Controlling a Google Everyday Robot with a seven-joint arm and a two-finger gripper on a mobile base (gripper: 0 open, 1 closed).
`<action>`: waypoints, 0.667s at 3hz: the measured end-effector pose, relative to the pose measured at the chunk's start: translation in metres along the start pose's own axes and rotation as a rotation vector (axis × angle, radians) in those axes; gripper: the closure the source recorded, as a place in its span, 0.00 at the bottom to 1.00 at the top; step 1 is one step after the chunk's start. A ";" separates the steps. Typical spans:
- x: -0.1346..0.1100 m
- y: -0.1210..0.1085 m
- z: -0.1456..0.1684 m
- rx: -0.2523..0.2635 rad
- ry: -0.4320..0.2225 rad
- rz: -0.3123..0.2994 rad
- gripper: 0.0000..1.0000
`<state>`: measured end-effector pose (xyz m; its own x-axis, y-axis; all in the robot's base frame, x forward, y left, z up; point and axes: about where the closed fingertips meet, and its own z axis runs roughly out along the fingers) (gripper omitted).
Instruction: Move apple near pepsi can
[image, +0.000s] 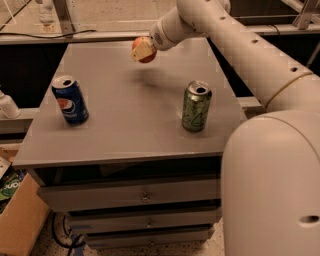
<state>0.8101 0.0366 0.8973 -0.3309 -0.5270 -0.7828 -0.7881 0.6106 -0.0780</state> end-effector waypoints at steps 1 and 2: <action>0.016 0.041 -0.014 -0.092 0.023 -0.024 1.00; 0.035 0.079 -0.023 -0.165 0.047 -0.053 1.00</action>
Offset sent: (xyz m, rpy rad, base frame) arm -0.1379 0.0207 -0.0308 -0.0240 0.1267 0.2444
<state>0.7243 0.0528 0.8781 -0.3077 -0.5855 -0.7500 -0.8784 0.4778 -0.0126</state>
